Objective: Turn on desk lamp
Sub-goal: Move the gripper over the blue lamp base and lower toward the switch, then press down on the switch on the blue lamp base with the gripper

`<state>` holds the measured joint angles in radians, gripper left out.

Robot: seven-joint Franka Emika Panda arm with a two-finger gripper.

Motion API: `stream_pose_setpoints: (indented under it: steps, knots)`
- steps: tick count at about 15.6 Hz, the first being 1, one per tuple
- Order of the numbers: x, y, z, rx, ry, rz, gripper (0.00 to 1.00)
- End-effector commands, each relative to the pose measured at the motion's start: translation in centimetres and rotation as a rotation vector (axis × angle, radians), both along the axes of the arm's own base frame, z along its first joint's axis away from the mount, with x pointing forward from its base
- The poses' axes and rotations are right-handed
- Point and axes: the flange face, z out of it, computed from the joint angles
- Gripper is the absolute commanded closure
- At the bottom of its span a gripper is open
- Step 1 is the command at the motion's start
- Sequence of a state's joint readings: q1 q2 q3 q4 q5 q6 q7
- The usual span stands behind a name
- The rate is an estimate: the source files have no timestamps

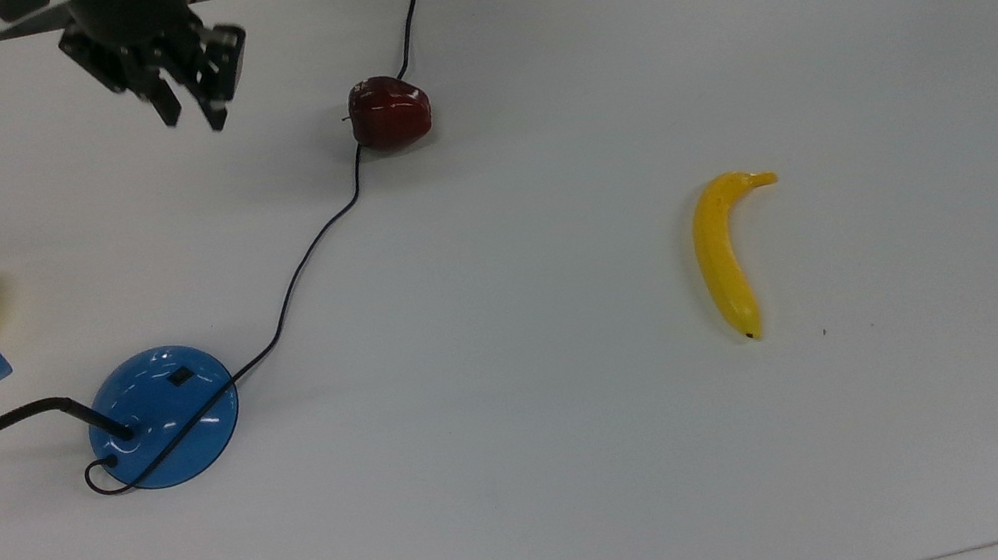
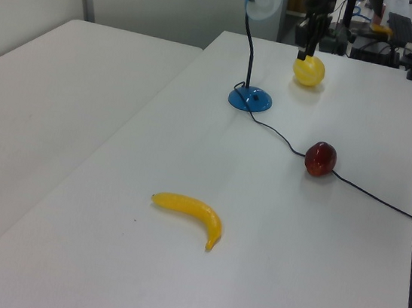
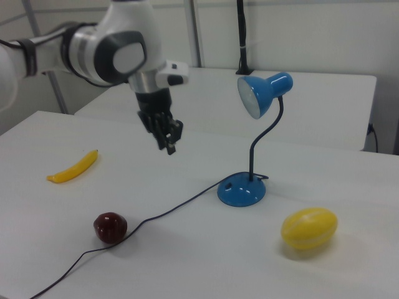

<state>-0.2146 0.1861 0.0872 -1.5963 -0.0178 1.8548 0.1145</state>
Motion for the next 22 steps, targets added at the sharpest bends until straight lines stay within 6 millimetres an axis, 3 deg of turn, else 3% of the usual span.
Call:
stream_pose_setpoints:
  steps: [1,5,9,16,22]
  knots:
    - [2.3,-3.0,-3.9,-0.018,-0.082,-0.089,1.00]
    - [5.1,-6.1,-8.0,-0.041,-0.201,-0.172,1.00]
    - [6.6,-7.0,-10.5,-0.041,-0.283,-0.240,1.00]
    - [8.8,-6.1,-15.7,-0.051,-0.340,-0.295,1.00]
    - [9.3,-5.6,-18.1,-0.058,-0.353,-0.297,1.00]
